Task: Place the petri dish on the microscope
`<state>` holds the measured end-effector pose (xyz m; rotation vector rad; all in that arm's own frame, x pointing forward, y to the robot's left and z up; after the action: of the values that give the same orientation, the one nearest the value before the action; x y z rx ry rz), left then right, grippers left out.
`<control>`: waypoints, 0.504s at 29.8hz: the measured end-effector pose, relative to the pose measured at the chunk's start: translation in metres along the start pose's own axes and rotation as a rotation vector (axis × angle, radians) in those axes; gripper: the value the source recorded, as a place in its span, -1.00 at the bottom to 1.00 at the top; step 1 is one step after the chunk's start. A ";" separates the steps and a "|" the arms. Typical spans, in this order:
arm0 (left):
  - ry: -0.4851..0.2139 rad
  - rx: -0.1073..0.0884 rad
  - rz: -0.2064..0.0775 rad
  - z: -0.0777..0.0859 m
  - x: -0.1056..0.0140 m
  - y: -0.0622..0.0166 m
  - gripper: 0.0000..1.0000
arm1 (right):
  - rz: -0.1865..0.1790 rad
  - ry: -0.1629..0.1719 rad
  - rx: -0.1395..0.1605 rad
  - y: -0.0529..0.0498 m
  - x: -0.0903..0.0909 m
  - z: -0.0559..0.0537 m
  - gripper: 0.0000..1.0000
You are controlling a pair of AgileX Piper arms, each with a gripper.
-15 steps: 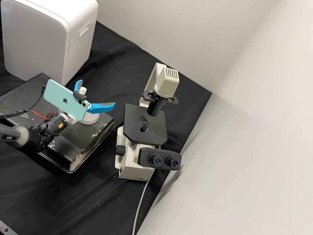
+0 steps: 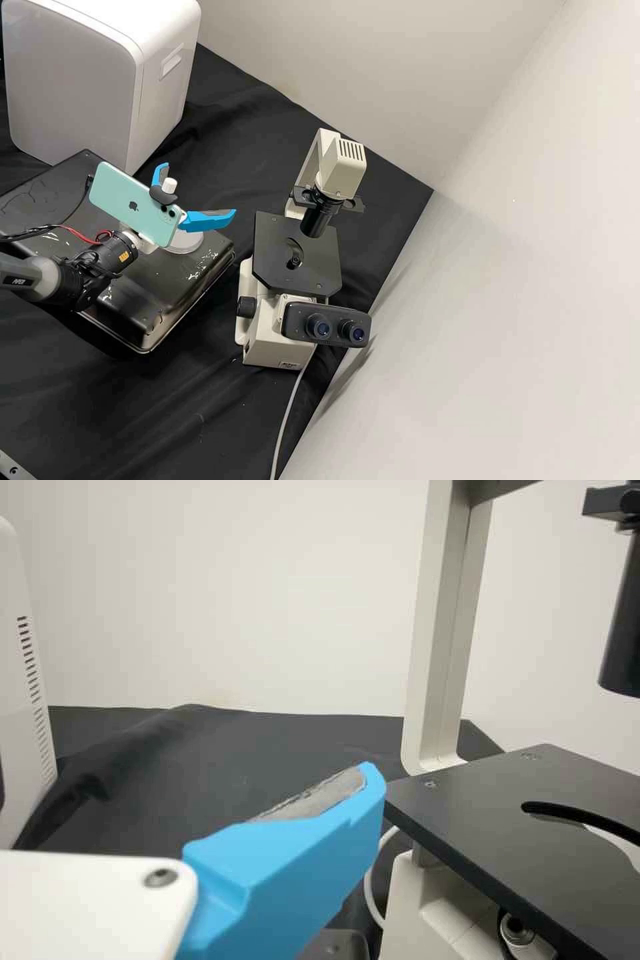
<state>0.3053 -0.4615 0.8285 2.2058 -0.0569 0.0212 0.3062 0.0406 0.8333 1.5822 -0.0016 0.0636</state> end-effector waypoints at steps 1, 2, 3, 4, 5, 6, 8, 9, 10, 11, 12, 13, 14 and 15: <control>0.000 0.000 0.000 0.000 0.000 0.0000 1.00 | 0.000 0.000 0.000 0.000 0.000 0.000 1.00; -0.001 -0.004 0.000 0.000 0.000 0.0000 1.00 | 0.000 0.000 0.000 0.000 0.000 0.000 1.00; -0.006 -0.013 -0.001 0.001 0.000 -0.0002 1.00 | 0.000 0.000 0.000 0.000 0.000 0.000 1.00; -0.008 -0.015 0.001 0.002 0.000 0.0003 1.00 | 0.000 0.000 0.000 0.000 0.000 0.000 1.00; -0.017 -0.015 -0.001 0.005 -0.002 0.0001 1.00 | 0.000 0.000 0.000 0.000 0.000 0.000 1.00; -0.028 -0.016 -0.001 0.008 -0.003 0.0005 1.00 | 0.000 0.000 0.000 0.000 0.000 0.000 1.00; -0.052 -0.017 0.004 0.015 -0.008 0.0025 1.00 | 0.000 0.000 0.000 0.000 0.000 0.000 1.00; -0.078 -0.019 0.004 0.022 -0.012 0.0031 1.00 | 0.000 0.000 0.000 0.000 0.000 0.000 1.00; -0.089 -0.018 0.003 0.025 -0.015 0.0034 1.00 | 0.000 0.000 0.000 0.000 0.000 0.000 1.00; -0.106 -0.016 0.003 0.030 -0.017 0.0035 1.00 | 0.000 0.000 0.000 0.000 0.000 0.000 1.00; -0.133 -0.015 0.000 0.038 -0.021 0.0031 1.00 | 0.000 0.000 0.000 0.000 0.000 0.000 1.00; -0.149 -0.011 -0.002 0.042 -0.023 0.0021 1.00 | 0.000 0.000 0.000 0.000 0.000 0.000 1.00; -0.162 0.003 -0.004 0.045 -0.026 0.0006 1.00 | 0.000 0.000 0.000 0.000 0.000 0.000 1.00; -0.173 0.011 -0.012 0.048 -0.028 -0.0014 1.00 | 0.000 0.000 0.000 0.000 0.000 0.000 1.00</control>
<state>0.2775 -0.4984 0.7978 2.2143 -0.1404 -0.1760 0.3062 0.0406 0.8333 1.5822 -0.0016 0.0636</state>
